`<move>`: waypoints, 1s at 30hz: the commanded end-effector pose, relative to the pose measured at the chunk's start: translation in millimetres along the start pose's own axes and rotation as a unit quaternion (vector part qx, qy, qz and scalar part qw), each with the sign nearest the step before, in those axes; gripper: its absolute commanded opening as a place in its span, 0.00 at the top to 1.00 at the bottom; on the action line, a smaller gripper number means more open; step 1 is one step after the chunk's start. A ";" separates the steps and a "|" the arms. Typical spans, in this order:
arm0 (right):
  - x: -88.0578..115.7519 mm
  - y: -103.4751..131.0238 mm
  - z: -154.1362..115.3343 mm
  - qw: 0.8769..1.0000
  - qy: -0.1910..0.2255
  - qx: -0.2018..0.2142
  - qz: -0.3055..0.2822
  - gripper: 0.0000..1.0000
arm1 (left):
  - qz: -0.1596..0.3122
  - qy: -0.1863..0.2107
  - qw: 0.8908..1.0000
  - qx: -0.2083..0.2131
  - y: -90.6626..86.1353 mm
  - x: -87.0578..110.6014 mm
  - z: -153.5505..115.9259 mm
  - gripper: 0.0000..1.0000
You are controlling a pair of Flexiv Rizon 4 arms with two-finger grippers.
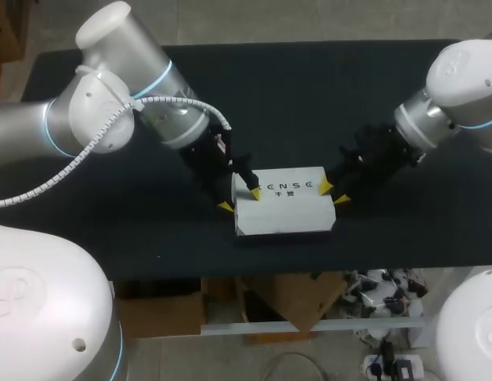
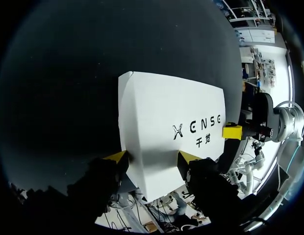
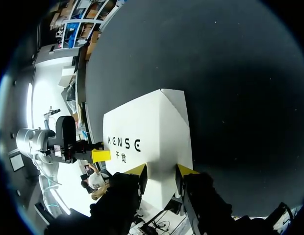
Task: Assemble the packaging by folding the flat box into shape, placing the metal phone stand inside, and closing the box properly
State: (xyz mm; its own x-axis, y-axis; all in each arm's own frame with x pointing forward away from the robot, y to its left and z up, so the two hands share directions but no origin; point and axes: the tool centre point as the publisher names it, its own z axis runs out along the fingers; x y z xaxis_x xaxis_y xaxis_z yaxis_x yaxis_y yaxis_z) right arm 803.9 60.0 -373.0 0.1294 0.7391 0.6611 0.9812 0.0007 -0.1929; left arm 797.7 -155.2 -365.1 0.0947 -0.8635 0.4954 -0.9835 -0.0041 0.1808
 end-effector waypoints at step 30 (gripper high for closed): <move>15.3 0.3 -5.5 1.000 -0.008 0.018 0.014 0.61 | -0.026 -0.003 0.999 -0.034 -2.2 6.4 -8.5 0.38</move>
State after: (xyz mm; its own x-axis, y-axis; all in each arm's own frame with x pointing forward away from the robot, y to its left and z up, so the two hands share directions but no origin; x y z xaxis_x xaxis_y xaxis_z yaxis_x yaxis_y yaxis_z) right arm 804.5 63.8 -359.6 0.1533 0.7485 0.6452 0.9731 -0.0006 -0.2305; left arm 798.1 -152.4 -354.6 0.1455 -0.8632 0.4835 -0.9664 -0.0194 0.2562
